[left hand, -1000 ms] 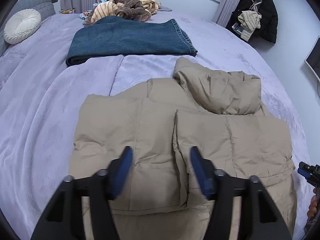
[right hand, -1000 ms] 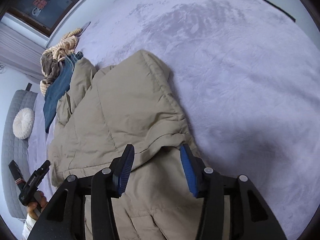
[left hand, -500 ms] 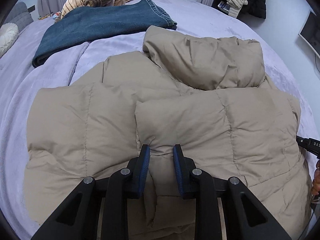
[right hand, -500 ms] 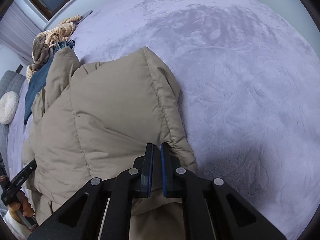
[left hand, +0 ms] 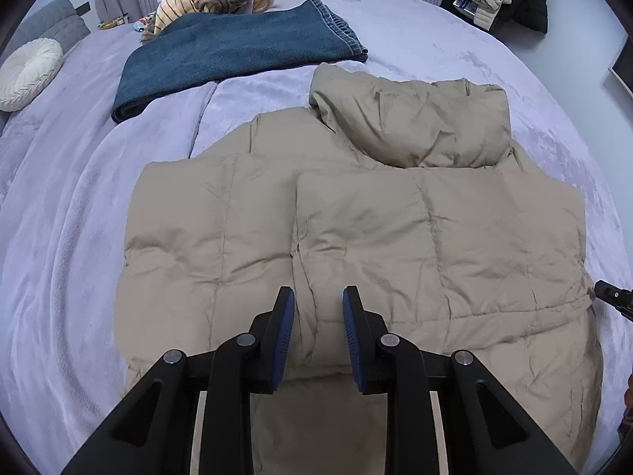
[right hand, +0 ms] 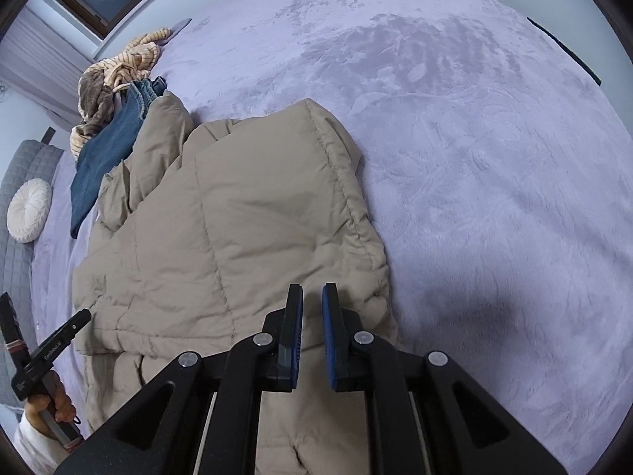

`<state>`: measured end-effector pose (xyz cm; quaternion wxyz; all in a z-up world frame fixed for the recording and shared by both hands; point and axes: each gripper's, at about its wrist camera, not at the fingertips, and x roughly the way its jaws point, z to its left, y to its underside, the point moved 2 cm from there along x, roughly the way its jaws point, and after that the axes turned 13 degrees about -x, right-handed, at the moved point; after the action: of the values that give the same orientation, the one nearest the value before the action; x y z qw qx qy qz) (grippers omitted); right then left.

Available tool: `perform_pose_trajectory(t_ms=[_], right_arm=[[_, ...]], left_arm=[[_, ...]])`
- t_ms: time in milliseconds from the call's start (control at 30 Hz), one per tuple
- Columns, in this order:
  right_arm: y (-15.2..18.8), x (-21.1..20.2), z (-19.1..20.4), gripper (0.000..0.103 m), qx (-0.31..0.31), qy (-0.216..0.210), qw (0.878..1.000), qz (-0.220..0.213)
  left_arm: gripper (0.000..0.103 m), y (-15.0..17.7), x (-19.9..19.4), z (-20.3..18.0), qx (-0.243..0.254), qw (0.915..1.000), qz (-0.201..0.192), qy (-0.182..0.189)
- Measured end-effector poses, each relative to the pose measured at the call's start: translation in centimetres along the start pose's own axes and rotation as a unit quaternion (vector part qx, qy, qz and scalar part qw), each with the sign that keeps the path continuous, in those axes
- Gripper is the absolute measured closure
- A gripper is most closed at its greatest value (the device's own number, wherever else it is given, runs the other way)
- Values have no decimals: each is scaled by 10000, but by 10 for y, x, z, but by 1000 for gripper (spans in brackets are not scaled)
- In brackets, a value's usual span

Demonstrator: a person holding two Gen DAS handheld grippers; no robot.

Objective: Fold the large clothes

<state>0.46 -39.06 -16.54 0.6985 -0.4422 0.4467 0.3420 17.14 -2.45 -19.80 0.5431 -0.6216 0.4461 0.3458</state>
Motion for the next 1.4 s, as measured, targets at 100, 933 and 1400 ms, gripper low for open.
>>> perform_pose_trajectory(t_ms=[100,933,1400], right_arm=[[13,-10,3,76,108,-96,9998,131],[70,-82,17,31,-64,-676,9963,536],[94,-95,38,17,-247,-980,9930,617]], left_arm=[[75,9,-11,-3,-7,9999,110,-87],[0,95,-109,-37,-331,9980,159,-514],[0,151,-130,-18,-559,9949,476,-686]])
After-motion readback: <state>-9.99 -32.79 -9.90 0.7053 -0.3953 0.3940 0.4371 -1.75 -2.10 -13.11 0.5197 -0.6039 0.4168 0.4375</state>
